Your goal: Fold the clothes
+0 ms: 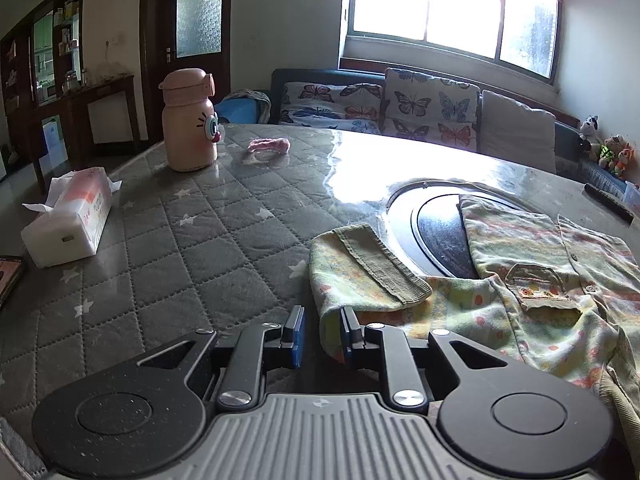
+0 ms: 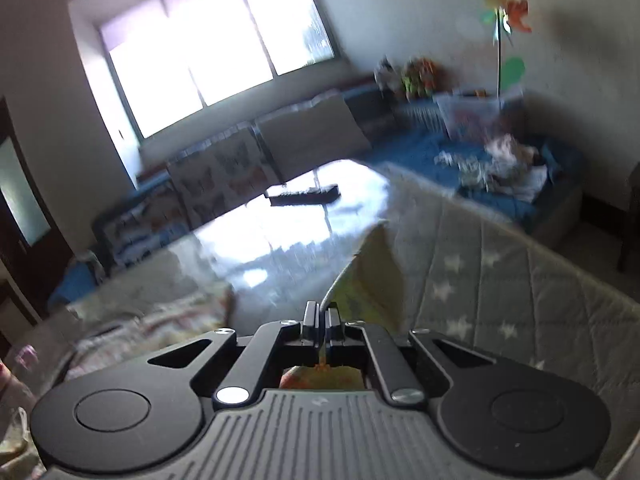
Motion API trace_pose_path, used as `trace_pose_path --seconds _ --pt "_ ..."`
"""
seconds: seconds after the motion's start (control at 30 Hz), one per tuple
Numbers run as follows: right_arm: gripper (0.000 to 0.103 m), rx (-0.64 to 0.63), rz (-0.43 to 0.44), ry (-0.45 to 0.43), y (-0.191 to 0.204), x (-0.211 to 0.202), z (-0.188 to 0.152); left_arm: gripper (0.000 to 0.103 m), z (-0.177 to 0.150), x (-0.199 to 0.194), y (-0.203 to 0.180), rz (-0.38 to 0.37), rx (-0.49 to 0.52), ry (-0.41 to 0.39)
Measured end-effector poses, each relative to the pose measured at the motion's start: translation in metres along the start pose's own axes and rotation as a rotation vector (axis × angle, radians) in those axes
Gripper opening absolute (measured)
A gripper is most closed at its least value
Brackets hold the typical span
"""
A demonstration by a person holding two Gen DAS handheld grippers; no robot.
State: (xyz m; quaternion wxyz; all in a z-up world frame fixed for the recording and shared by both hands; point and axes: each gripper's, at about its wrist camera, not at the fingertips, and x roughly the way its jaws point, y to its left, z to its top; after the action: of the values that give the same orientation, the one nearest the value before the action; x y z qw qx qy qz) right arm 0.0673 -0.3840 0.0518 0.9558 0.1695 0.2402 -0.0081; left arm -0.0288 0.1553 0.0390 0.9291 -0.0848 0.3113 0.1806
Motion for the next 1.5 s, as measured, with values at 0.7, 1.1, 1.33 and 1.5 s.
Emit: trace_pose_path --seconds 0.7,1.1,1.33,1.5 --pt "0.047 -0.161 -0.124 0.171 -0.006 0.051 -0.034 0.045 -0.003 -0.002 0.002 0.057 0.026 0.006" --pt "0.103 -0.270 -0.115 0.167 0.002 0.077 -0.038 0.077 0.004 -0.001 -0.039 0.058 0.252 -0.071" --pt "0.103 -0.256 -0.118 0.177 -0.003 0.078 -0.037 0.079 0.001 0.033 -0.064 0.037 0.422 -0.038" --pt "0.103 -0.284 -0.134 0.183 0.001 0.079 -0.039 0.068 -0.001 0.051 -0.065 0.068 0.443 -0.042"
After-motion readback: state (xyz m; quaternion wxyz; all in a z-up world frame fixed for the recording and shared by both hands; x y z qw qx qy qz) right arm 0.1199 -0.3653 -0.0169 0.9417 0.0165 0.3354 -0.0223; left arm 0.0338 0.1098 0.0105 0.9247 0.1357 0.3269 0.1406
